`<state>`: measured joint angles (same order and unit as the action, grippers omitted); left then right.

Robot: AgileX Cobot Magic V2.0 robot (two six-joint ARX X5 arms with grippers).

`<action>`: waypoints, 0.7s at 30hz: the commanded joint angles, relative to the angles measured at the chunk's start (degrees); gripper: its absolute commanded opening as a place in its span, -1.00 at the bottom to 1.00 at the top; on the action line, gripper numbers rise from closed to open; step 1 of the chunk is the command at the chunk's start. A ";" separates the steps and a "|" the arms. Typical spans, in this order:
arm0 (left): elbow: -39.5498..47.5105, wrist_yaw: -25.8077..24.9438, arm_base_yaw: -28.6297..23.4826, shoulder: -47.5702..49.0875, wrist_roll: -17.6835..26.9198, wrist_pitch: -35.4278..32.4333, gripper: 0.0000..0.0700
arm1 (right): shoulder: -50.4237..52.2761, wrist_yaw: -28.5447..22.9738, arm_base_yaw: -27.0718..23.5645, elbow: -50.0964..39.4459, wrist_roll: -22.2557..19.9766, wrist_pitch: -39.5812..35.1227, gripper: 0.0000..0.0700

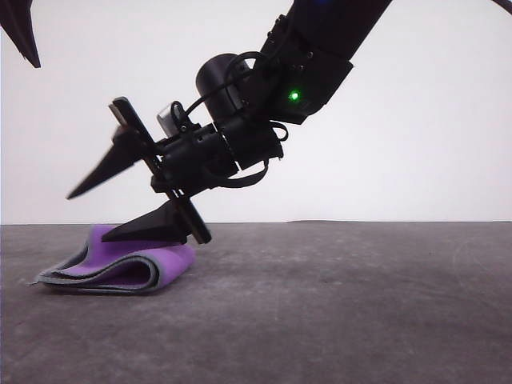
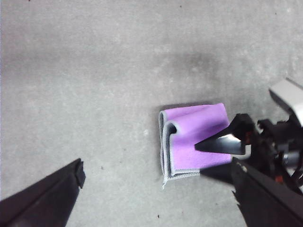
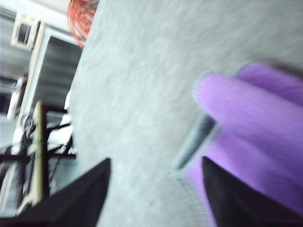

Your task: Fold clothes

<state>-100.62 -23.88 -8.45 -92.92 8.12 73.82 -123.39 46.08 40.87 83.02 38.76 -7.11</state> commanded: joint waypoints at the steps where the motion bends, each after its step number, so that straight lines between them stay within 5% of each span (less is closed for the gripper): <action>1: -1.16 -0.13 -0.17 -0.85 0.17 -0.10 0.71 | -0.85 1.62 0.10 1.41 -2.55 -0.81 0.22; 5: -1.16 -0.13 -0.24 -0.85 0.48 -0.05 0.71 | 2.14 2.21 -1.85 1.43 -7.52 3.71 0.22; 8: -1.16 -0.13 -0.24 -0.85 0.87 -0.01 0.71 | 6.18 -2.19 -3.75 1.43 -15.51 12.80 0.22; 14: -1.16 -0.13 -0.23 -0.85 1.62 -0.19 0.71 | 16.68 -23.47 -8.80 1.40 -33.08 38.10 0.22; 17: -1.16 -0.13 -0.22 -0.85 1.73 -0.42 0.71 | 21.65 -33.10 -11.71 1.19 -36.75 46.12 0.22; 21: -1.16 -0.13 -0.24 -0.85 1.79 -0.39 0.71 | 28.24 -35.89 -16.56 0.56 -38.04 50.59 0.22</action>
<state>-100.62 -23.88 -8.51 -92.92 9.10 73.71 -96.13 10.44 24.50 82.94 3.25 43.49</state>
